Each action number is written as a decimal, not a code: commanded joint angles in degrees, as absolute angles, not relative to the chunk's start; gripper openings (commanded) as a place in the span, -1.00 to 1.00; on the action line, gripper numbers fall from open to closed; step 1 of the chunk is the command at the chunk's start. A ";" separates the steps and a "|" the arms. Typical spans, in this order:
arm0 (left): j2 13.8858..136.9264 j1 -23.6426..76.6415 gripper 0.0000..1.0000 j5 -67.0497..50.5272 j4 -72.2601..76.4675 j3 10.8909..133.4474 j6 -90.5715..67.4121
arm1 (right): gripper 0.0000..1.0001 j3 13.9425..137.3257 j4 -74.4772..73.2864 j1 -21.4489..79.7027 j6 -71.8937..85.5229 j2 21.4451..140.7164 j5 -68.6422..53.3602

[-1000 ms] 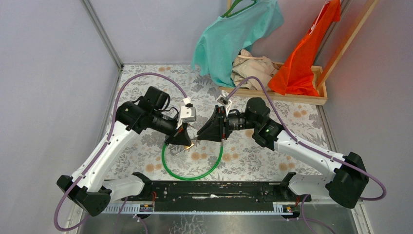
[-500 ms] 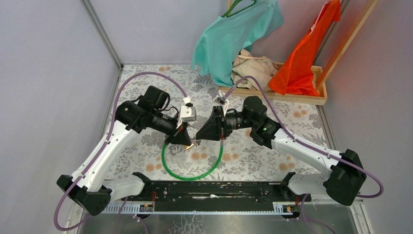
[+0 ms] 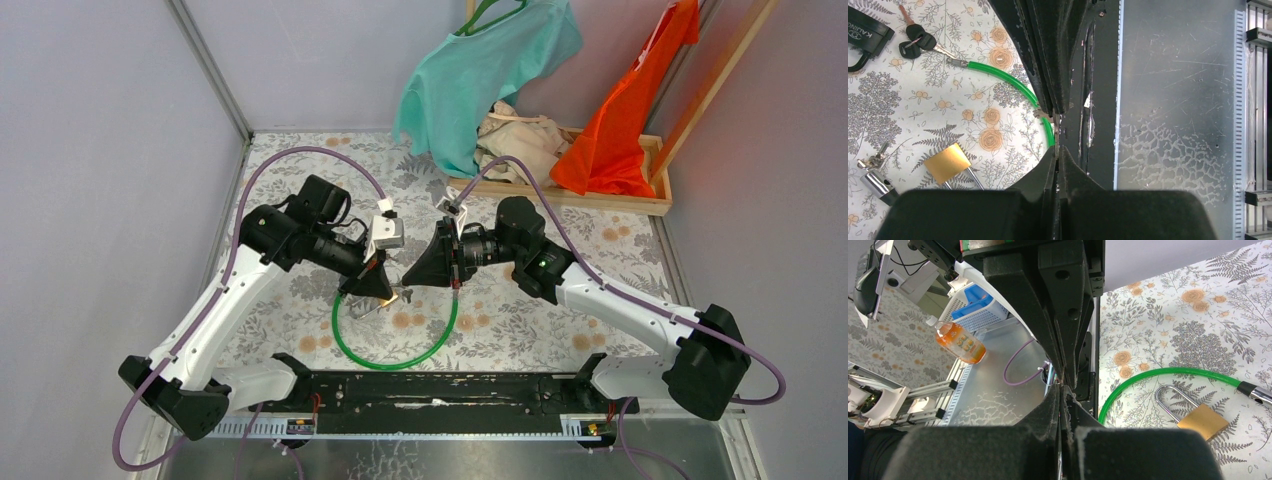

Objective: Unlock with the key

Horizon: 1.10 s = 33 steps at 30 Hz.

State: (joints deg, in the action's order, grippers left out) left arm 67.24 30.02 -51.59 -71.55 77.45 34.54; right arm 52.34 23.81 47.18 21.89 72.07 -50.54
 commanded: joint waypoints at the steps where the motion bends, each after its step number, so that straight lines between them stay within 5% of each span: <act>1: 67.91 30.23 -0.82 -53.48 -70.03 79.80 32.87 | -1.00 52.36 25.51 46.91 23.07 70.24 -50.41; 3: 68.17 30.23 -0.90 -54.26 -70.05 79.82 32.87 | -1.00 52.16 25.96 46.93 23.82 70.27 -50.38; 8: 68.11 30.23 -1.00 -54.72 -70.06 79.90 32.83 | -0.59 52.57 26.09 46.92 24.73 71.27 -51.58; 11: 67.79 30.24 -1.00 -54.43 -70.11 79.91 32.86 | -0.69 52.54 25.97 46.93 24.59 71.19 -51.85; 13: 67.65 30.23 -1.00 -54.36 -70.18 79.81 32.87 | -0.99 52.47 26.02 46.93 24.60 71.19 -52.34; 18: 67.77 30.19 -1.00 -53.66 -70.23 80.34 32.86 | -1.00 53.30 22.98 46.84 23.91 70.82 -52.39; 19: 67.96 30.16 -0.85 -53.13 -70.22 80.52 32.87 | -1.00 53.55 21.73 46.79 23.50 70.57 -51.99; 23: 67.67 30.15 0.41 -49.13 -69.92 80.25 34.80 | -1.00 53.88 17.08 46.23 22.48 69.10 -48.61; 33: 67.42 24.86 0.62 -34.50 -65.83 65.45 55.56 | -1.00 48.06 12.65 44.03 22.47 62.38 -45.15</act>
